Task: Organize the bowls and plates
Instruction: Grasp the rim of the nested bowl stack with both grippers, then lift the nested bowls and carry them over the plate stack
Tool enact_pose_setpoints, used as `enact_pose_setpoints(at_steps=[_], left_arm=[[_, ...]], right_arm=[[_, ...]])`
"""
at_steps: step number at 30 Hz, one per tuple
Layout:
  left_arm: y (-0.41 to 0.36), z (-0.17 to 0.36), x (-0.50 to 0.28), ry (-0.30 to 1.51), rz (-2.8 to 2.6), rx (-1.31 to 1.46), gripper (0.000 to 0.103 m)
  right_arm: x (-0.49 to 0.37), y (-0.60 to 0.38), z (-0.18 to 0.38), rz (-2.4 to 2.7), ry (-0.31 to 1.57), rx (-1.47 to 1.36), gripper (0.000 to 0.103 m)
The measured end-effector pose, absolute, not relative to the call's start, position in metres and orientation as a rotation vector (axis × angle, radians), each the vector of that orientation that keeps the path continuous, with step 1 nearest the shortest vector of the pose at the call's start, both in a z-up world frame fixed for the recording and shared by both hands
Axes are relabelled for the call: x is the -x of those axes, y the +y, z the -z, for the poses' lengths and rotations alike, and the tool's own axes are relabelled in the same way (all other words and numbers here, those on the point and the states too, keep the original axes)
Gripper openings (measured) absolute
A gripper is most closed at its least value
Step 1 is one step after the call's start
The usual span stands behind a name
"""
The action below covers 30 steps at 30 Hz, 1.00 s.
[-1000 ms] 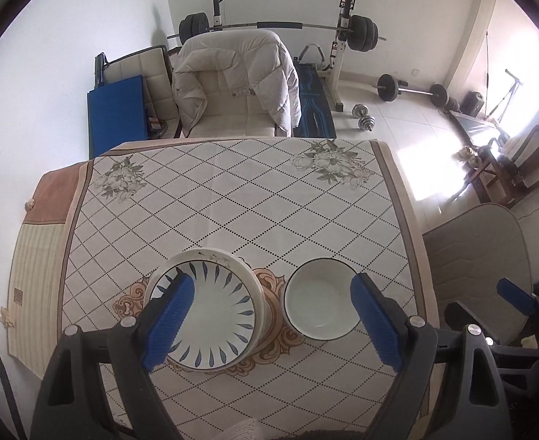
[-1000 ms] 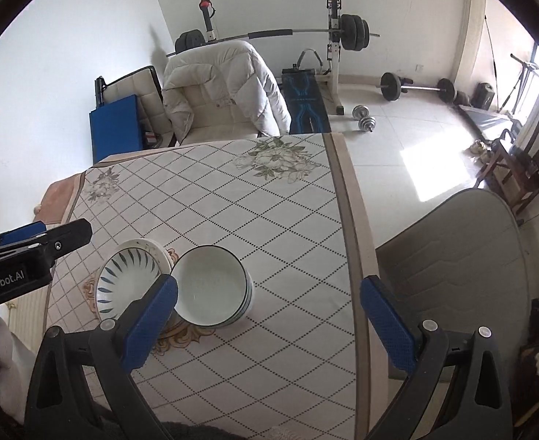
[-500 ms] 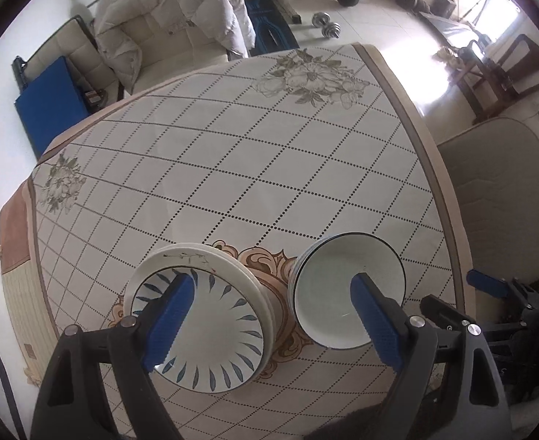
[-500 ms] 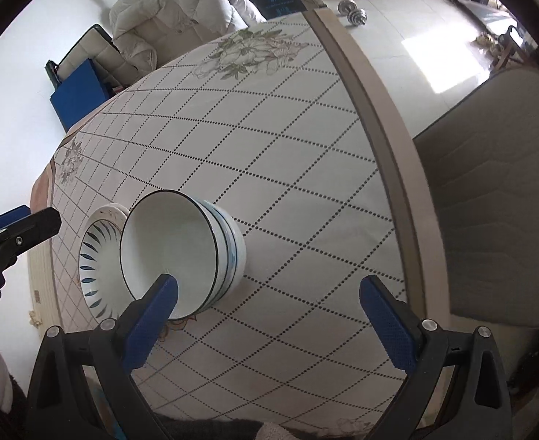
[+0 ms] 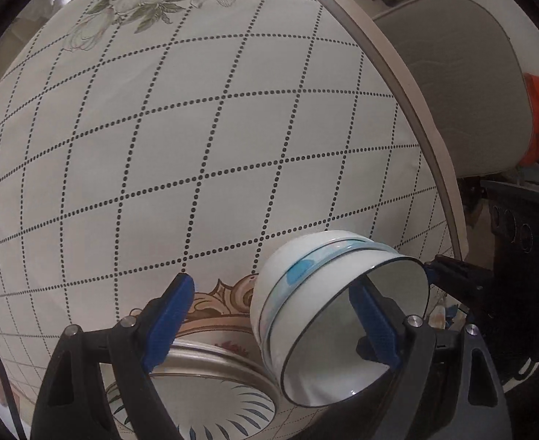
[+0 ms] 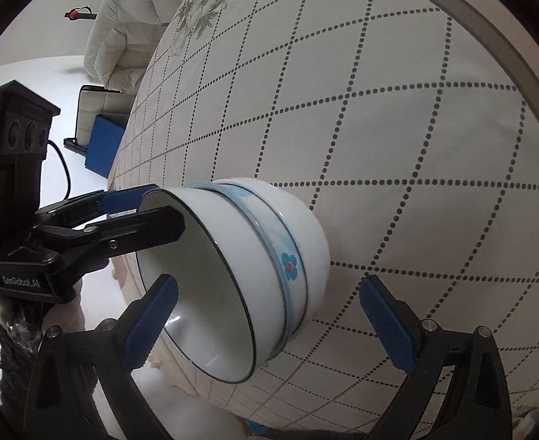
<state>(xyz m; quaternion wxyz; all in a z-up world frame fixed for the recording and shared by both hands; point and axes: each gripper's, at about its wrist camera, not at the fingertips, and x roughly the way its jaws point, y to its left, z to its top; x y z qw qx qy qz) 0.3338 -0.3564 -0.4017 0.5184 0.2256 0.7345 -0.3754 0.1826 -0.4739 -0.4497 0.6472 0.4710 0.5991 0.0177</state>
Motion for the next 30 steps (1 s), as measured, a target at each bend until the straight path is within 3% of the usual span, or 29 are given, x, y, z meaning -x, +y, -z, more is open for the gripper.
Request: enact_pose_setpoints(at_steps=[2, 7, 15, 30], left_arm=[[-0.361, 0.410, -0.332, 1.776, 0.929, -0.536, 0.085], [-0.369, 0.432, -0.328, 1.838, 0.961, -0.534, 0.063], [-0.373, 0.443, -0.314, 1.879, 1.014, -0.463, 0.059], [-0.370, 0.435, -0.298, 1.822, 0.954, -0.493, 0.059]], right_arm=[[-0.184, -0.468, 0.455, -0.064, 1.351, -1.079, 0.101], [-0.190, -0.458, 0.472, -0.086, 1.337, -1.106, 0.100], [-0.208, -0.454, 0.486, -0.112, 1.369, -1.099, 0.086], [-0.219, -0.458, 0.484, -0.114, 1.385, -1.064, 0.082]])
